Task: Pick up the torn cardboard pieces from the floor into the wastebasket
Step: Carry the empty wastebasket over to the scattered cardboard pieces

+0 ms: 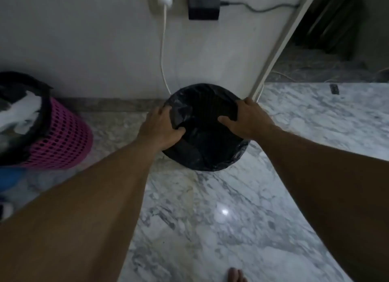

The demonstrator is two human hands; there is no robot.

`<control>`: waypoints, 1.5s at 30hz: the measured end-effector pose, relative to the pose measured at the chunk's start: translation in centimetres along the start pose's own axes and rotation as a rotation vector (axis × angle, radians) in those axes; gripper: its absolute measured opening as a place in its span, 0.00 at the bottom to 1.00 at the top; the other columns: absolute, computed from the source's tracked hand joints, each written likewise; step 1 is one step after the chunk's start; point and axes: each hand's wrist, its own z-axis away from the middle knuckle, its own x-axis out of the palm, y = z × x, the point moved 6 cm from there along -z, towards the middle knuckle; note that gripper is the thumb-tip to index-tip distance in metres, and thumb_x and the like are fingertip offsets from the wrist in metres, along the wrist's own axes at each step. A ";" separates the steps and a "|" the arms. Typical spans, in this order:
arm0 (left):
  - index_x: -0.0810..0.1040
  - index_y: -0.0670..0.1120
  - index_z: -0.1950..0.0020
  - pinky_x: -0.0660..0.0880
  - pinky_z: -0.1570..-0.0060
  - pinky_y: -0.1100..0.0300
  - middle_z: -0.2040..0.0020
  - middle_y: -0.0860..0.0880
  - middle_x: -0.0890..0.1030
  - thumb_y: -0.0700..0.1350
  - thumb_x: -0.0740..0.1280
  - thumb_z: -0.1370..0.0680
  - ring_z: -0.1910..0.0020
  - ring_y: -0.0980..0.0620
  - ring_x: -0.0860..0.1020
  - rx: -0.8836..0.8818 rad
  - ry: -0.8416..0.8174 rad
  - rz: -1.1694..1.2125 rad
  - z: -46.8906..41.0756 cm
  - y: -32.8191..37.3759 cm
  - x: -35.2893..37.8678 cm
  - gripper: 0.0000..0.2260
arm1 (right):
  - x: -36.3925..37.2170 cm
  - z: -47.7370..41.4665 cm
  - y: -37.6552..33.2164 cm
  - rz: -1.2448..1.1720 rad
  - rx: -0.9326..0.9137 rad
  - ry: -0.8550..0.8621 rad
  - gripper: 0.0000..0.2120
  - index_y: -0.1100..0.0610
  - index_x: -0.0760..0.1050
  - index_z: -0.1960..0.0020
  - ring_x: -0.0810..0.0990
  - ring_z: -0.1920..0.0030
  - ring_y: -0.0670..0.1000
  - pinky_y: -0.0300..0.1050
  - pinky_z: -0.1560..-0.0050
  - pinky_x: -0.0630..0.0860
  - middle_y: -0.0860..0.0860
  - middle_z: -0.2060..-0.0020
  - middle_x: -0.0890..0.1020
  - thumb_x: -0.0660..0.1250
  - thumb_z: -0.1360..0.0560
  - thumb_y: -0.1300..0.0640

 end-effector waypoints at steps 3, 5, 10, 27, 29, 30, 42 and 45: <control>0.55 0.47 0.20 0.70 0.34 0.41 0.23 0.41 0.61 0.59 0.66 0.23 0.27 0.36 0.62 -0.090 0.080 -0.026 -2.0 -1.5 2.8 0.37 | 3.1 -2.1 2.6 -0.031 0.070 0.081 0.38 0.63 0.60 0.23 0.66 0.29 0.67 0.62 0.31 0.68 0.65 0.28 0.65 0.61 0.21 0.37; 0.51 0.46 0.18 0.68 0.33 0.41 0.22 0.40 0.59 0.56 0.63 0.20 0.26 0.35 0.62 -0.168 0.104 0.034 -3.0 -2.7 4.7 0.35 | 5.1 -2.9 4.4 -0.127 0.151 0.124 0.34 0.64 0.59 0.23 0.65 0.29 0.68 0.62 0.31 0.67 0.68 0.30 0.66 0.61 0.19 0.42; 0.44 0.52 0.17 0.68 0.45 0.55 0.27 0.36 0.66 0.40 0.58 0.16 0.35 0.35 0.73 -0.301 0.160 0.352 -3.5 -4.4 8.2 0.33 | 9.4 -3.1 7.0 -0.422 0.222 0.117 0.31 0.54 0.46 0.18 0.74 0.38 0.69 0.56 0.44 0.70 0.68 0.35 0.73 0.56 0.17 0.57; 0.53 0.55 0.17 0.62 0.36 0.66 0.24 0.47 0.68 0.31 0.54 0.19 0.27 0.45 0.69 -0.375 0.222 0.666 11.4 -1.3 -3.4 0.33 | -3.7 11.1 1.9 -0.629 0.209 0.113 0.31 0.40 0.48 0.19 0.70 0.28 0.62 0.52 0.34 0.68 0.54 0.25 0.70 0.55 0.16 0.59; 0.54 0.55 0.18 0.62 0.33 0.64 0.23 0.48 0.68 0.31 0.54 0.19 0.27 0.46 0.69 -0.386 0.236 0.680 15.1 -0.4 -7.2 0.33 | -7.6 13.8 -0.1 -0.628 0.164 0.103 0.30 0.41 0.48 0.19 0.69 0.27 0.60 0.51 0.31 0.66 0.52 0.23 0.68 0.55 0.15 0.57; 0.55 0.55 0.18 0.62 0.32 0.62 0.23 0.48 0.68 0.31 0.54 0.19 0.27 0.45 0.69 -0.378 0.260 0.688 16.8 0.1 -9.4 0.33 | -9.6 15.0 -1.3 -0.635 0.139 0.099 0.30 0.41 0.48 0.18 0.68 0.26 0.59 0.51 0.31 0.66 0.51 0.23 0.67 0.55 0.15 0.57; 0.59 0.50 0.19 0.61 0.24 0.44 0.22 0.46 0.65 0.35 0.56 0.23 0.24 0.44 0.65 -0.303 0.440 0.800 36.9 0.0 -36.3 0.32 | -30.3 27.4 -18.7 -0.748 -0.207 0.072 0.29 0.45 0.51 0.18 0.64 0.24 0.57 0.53 0.24 0.61 0.52 0.22 0.63 0.56 0.15 0.57; 0.63 0.52 0.21 0.66 0.27 0.41 0.25 0.46 0.70 0.37 0.58 0.25 0.28 0.44 0.69 -0.313 0.549 0.853 42.5 -1.1 -41.8 0.32 | -34.5 30.0 -24.2 -0.746 -0.310 0.057 0.29 0.48 0.52 0.18 0.63 0.24 0.57 0.52 0.25 0.61 0.53 0.22 0.63 0.57 0.16 0.59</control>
